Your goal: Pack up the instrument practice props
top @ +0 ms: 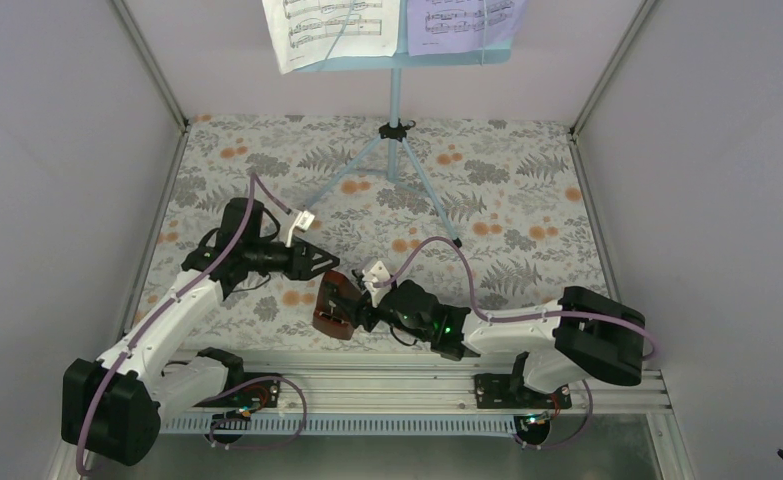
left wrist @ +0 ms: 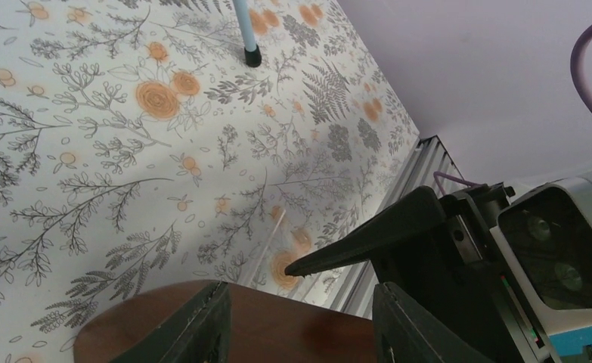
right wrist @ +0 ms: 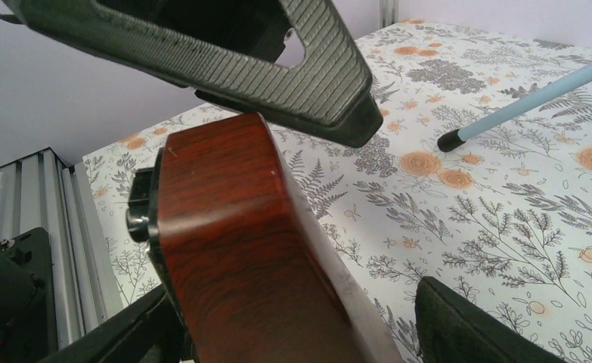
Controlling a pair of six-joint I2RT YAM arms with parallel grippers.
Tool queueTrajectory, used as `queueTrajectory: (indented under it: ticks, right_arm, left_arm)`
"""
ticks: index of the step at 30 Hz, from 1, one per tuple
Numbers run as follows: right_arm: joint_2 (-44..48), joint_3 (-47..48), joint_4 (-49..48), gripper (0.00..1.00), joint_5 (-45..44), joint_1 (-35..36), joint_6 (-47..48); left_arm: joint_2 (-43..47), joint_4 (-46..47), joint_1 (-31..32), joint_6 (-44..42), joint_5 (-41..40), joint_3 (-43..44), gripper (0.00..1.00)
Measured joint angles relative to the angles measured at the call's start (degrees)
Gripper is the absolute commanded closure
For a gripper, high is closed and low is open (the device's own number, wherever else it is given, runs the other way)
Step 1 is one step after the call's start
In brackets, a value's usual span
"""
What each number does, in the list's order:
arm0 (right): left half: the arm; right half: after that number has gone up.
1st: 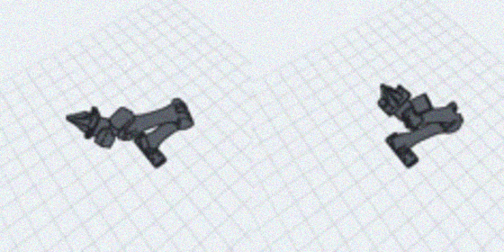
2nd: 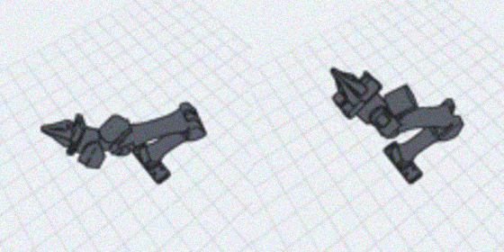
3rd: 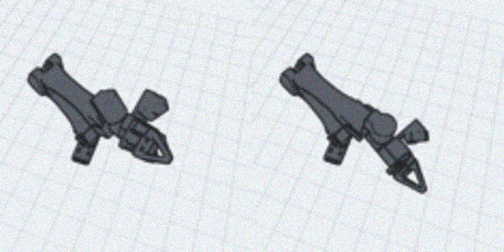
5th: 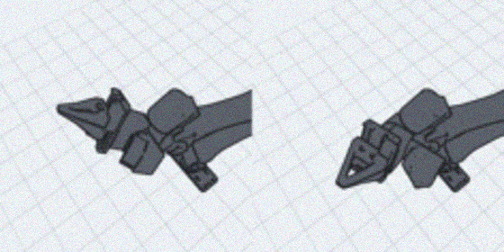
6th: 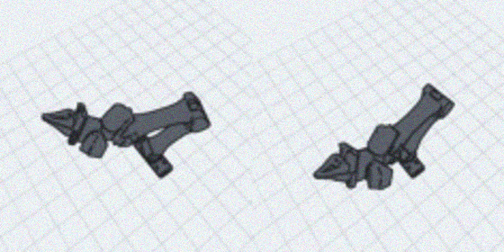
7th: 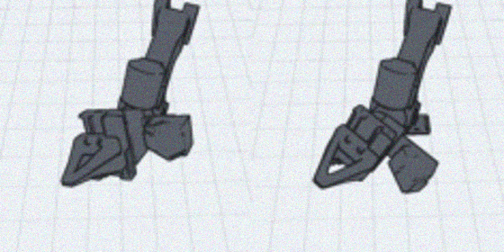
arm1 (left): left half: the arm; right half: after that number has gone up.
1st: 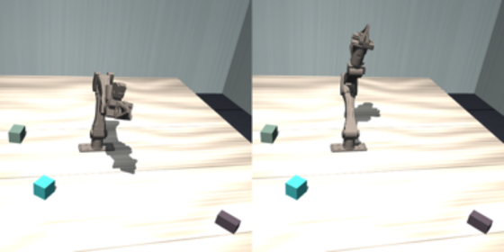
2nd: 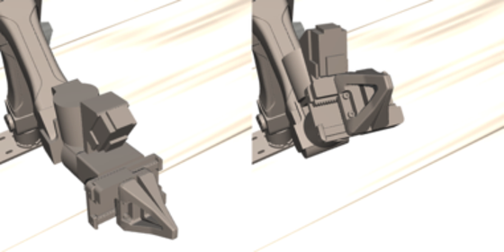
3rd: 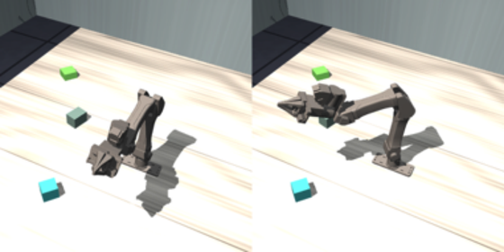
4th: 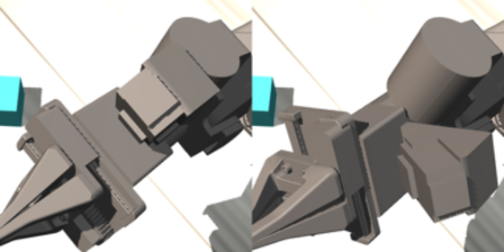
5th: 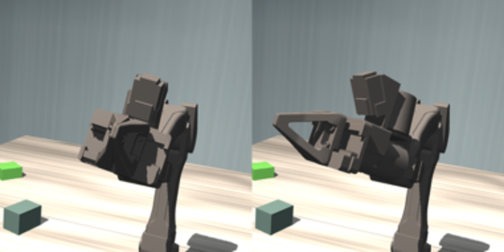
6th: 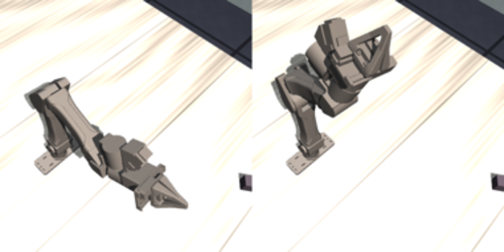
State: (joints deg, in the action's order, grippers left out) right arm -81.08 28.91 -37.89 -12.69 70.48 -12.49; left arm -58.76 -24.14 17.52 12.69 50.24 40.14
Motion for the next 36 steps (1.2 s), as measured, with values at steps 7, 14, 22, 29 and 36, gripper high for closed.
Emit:
queueTrajectory:
  ticks: [7,14,22,29,36]
  right_arm:
    - [-0.9,1.0,0.3,0.31,-0.1,0.0,-0.1]
    - [-1.3,1.7,0.8,0.3,-0.1,0.0,-0.9]
    - [-1.5,2.0,1.1,0.3,-0.1,0.0,-1.1]
    - [-1.7,2.2,1.4,0.29,-0.1,0.0,-1.1]
    - [-1.8,2.6,1.6,0.27,-0.2,0.0,-1.1]
  left_arm:
    - [0.2,-0.6,0.0,-0.5,0.7,-0.3,0.54]
    - [0.4,-0.8,0.0,-1.0,0.8,-0.3,0.54]
    - [0.7,-1.1,0.0,-1.4,0.9,-0.3,0.54]
    - [0.7,-1.1,0.2,-1.4,0.9,-0.3,0.54]
    - [0.7,-1.1,0.2,-1.4,0.9,-0.3,0.54]
